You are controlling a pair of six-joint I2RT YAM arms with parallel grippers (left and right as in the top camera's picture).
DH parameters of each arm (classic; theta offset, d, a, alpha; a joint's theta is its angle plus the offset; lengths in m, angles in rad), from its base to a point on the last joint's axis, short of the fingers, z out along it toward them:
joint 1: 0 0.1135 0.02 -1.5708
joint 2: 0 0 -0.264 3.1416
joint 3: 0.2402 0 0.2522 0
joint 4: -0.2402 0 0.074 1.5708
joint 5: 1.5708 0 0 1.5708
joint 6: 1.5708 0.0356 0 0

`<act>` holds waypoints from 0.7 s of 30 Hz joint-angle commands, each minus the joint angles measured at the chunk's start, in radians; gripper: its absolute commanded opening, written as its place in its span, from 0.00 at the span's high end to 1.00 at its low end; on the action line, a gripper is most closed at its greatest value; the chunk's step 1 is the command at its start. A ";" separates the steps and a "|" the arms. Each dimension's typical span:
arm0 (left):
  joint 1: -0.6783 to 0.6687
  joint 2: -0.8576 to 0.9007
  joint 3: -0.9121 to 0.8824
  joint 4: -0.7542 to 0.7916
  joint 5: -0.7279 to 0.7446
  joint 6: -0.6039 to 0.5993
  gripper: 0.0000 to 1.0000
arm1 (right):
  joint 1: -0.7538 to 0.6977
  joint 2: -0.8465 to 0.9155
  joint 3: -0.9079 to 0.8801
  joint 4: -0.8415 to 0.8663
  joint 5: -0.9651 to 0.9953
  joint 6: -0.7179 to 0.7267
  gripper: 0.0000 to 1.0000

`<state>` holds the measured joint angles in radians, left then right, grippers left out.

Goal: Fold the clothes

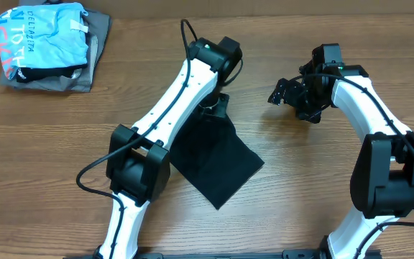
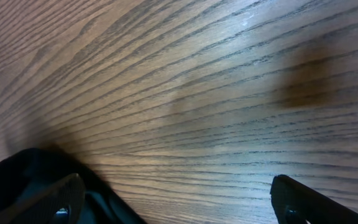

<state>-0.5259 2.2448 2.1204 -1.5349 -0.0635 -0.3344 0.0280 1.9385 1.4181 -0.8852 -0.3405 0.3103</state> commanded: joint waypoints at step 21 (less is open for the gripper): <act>0.379 0.011 0.220 -0.154 -0.028 -0.036 0.96 | 0.003 -0.006 -0.005 -0.001 -0.004 0.001 0.01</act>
<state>-0.0898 2.2482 2.3112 -1.6867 -0.1551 -0.3645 0.0280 1.9385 1.4174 -0.8898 -0.3408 0.3099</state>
